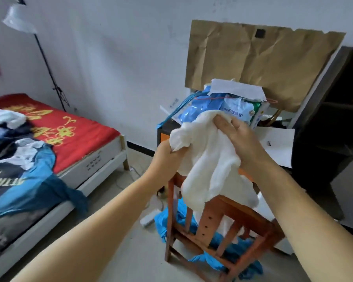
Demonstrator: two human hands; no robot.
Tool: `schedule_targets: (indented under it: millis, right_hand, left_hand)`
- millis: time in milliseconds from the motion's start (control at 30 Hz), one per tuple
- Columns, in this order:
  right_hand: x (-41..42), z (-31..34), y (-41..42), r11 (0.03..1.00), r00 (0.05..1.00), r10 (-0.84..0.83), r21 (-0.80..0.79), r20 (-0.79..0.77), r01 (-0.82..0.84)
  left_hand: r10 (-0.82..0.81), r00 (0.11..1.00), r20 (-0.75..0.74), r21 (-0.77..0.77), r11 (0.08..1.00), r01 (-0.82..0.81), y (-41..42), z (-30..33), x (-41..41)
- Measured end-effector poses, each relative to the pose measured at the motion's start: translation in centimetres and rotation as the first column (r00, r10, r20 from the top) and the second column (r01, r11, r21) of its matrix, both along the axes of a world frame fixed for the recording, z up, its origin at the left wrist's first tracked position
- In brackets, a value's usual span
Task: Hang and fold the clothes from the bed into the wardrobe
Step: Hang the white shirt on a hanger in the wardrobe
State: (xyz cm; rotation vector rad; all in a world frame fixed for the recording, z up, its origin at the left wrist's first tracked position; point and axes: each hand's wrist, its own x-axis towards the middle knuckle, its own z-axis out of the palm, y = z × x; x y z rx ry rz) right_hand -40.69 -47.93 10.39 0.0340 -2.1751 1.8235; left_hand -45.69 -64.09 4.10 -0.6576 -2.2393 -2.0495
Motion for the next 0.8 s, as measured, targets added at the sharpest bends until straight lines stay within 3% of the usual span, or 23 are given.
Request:
schedule_targets:
  millis: [233,367,400,467,600,800]
  right_hand:
    - [-4.2,0.1,-11.2,0.951,0.951,0.310,-0.003,0.016,-0.310]
    - [-4.4,-1.2,-19.1,0.842,0.837,0.537,-0.013,0.102,-0.539]
    - [-4.3,-1.4,-21.1,0.808,0.801,0.587,-0.029,0.117,-0.588]
    - [-3.9,-2.1,-25.6,0.733,0.720,0.677,-0.053,0.150,-0.678]
    - [-1.9,-2.9,-34.1,0.612,0.609,0.770,0.047,0.190,-0.789]
    - [-1.4,-3.3,-41.6,0.550,0.528,0.819,-0.043,0.224,-0.834]
  left_hand:
    - [0.289,0.938,0.192,0.263,0.906,-0.333,-15.1,4.0,2.2]
    - [0.213,0.900,0.379,0.180,0.937,-0.298,-24.4,2.4,6.3]
    - [0.202,0.901,0.384,0.190,0.938,-0.291,-26.6,1.8,7.6]
    - [0.328,0.878,0.349,0.169,0.899,-0.403,-31.1,1.4,10.8]
    - [0.555,0.737,0.386,0.209,0.725,-0.656,-39.6,0.9,16.5]
    - [0.535,0.765,0.358,0.168,0.769,-0.617,-45.2,1.2,22.5]
